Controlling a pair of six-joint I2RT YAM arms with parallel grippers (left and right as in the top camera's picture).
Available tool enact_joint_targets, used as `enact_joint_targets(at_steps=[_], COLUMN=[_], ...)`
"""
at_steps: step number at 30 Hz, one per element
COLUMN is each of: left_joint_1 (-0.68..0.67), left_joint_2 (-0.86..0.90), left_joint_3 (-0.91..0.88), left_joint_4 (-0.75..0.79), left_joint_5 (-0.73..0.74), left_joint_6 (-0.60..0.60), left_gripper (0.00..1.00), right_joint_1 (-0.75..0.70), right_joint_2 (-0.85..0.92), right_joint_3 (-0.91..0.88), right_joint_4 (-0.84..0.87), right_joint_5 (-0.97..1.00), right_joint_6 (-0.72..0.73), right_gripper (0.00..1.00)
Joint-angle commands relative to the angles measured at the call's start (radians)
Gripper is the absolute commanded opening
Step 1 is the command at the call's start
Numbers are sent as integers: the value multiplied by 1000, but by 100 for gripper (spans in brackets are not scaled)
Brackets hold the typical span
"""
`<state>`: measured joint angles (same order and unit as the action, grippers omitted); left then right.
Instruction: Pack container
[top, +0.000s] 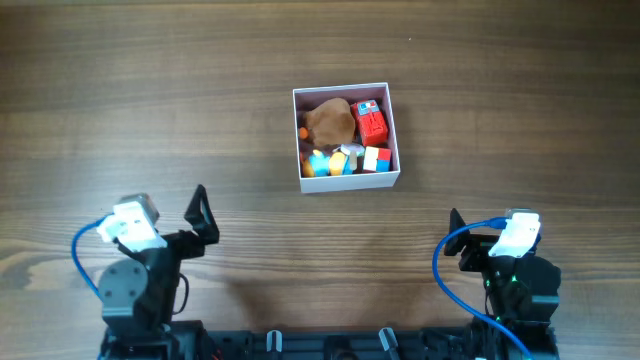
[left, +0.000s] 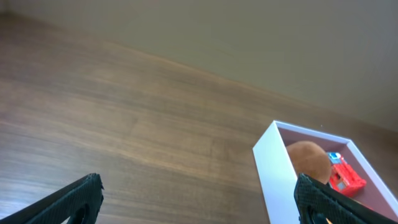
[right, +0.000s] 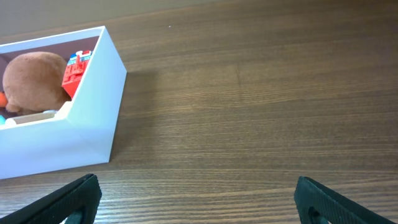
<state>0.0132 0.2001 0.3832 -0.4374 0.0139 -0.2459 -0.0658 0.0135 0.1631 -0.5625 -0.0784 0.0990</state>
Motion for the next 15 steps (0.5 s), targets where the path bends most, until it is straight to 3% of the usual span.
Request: enact_joint_targets(at_steps=[1,4,15], left_joint_1=[-17,-24,-33], left_joint_2=[-114,-193,-197], left_joint_3=[-110,-164,-285], left_joint_4=[27,31,124], left_joint_5=[46,45,45], left_joint_6=[1,2,3], left_gripper=[100,100,100], right_joint_1=[3,3,3], right_joint_2=[-9,-9,-9], right_joint_3=[-10,-10,-10], right_joint_4=[1,1,1], right_joint_5=[-9,-9,-9], right_joint_6=[-18,-18,-17], right_gripper=[100,100,100])
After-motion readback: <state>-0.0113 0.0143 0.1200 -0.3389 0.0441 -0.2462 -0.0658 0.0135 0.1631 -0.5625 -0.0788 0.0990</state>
